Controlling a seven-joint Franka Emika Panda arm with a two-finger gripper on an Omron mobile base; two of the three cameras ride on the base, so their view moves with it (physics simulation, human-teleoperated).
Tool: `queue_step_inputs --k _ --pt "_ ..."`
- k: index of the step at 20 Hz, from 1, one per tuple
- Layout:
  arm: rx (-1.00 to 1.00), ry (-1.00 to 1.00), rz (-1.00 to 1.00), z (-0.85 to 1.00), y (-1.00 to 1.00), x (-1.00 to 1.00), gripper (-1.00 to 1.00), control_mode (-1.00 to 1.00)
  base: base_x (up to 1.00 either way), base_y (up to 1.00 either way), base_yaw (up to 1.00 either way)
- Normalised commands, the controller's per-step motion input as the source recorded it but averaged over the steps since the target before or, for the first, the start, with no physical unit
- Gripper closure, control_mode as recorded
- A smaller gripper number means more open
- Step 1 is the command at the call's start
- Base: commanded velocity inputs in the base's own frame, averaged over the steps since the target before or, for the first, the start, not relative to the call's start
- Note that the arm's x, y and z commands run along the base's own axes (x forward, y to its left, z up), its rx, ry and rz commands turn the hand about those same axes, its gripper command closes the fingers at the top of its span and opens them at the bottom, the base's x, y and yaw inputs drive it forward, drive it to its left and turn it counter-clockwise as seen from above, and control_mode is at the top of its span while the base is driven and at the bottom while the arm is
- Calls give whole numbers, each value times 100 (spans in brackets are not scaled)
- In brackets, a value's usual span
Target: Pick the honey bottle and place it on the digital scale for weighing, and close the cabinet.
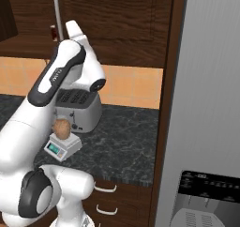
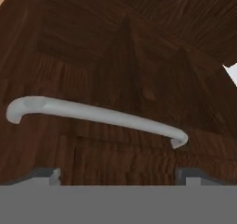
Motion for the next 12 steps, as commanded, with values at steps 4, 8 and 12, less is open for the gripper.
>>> queue_step_inputs --k 4,8,12 --pt "0 -3 0 49 0 -90 -100 -100 0 0 0" --pt "0 12 0 93 0 -100 -100 -100 0 0 0" --pt "0 47 0 74 1 -95 -100 -100 0 0 0"
